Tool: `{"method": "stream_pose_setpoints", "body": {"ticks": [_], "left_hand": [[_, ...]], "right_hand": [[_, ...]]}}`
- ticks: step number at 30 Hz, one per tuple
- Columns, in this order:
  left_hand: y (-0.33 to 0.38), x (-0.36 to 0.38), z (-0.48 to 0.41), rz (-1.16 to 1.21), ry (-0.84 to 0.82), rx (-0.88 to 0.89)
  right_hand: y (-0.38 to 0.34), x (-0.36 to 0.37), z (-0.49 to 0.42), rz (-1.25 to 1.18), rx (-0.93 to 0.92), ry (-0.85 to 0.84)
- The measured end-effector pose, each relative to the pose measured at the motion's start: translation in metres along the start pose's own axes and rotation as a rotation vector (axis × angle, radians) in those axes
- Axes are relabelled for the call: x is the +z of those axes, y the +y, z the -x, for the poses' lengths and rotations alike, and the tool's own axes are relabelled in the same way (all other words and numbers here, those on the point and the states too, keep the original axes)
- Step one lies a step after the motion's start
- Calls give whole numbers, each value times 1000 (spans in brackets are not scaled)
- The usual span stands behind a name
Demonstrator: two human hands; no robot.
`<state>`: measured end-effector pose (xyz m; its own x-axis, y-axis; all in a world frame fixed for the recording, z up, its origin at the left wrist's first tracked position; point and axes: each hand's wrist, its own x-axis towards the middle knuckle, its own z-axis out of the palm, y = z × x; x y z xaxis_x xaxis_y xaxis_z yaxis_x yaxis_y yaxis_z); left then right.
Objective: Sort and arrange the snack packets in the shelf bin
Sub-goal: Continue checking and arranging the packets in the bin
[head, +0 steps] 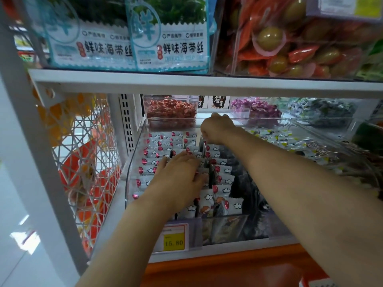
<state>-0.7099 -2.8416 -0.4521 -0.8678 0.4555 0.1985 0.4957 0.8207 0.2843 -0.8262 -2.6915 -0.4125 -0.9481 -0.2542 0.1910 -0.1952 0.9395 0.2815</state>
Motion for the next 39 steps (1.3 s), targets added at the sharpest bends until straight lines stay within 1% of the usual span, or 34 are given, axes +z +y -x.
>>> {"method": "stream_pose_setpoints", "body": {"ticks": [4,6,8,10,12,15,18,22,25,28,32,36,38,39], "left_hand": [[1,-3,1,42,43,0],[1,-6,3,85,79,4],[3,-10,6,178,138,-10],[5,-15,11,283,218,-56],[6,-20,14,352,300,-105],[8,-24,20,506,371,-158],[10,-23,26,734,370,-212],[8,-24,32,1158,312,-297],[7,-26,38,1318,334,-321],[9,-26,39,1327,396,-362],[12,-25,42,1187,448,-371],[14,-25,45,1012,466,-326],[17,-25,45,1033,452,-327],[17,-26,46,1088,429,-334]], "right_hand": [[6,-12,8,-108,58,126],[13,-20,19,-151,109,238],[21,-24,37,-219,181,358],[26,-24,59,-383,246,465],[26,-23,83,-609,281,547],[15,-28,115,-851,305,606],[3,-36,138,-1098,316,576],[-16,-37,164,-1508,338,463],[-25,-33,178,-1712,361,443],[-29,-32,184,-1925,370,413],[-34,-32,186,-2188,328,339],[-36,-31,185,-2325,431,349],[-34,-30,185,-2378,471,368],[-33,-30,185,-2407,485,377]]}}
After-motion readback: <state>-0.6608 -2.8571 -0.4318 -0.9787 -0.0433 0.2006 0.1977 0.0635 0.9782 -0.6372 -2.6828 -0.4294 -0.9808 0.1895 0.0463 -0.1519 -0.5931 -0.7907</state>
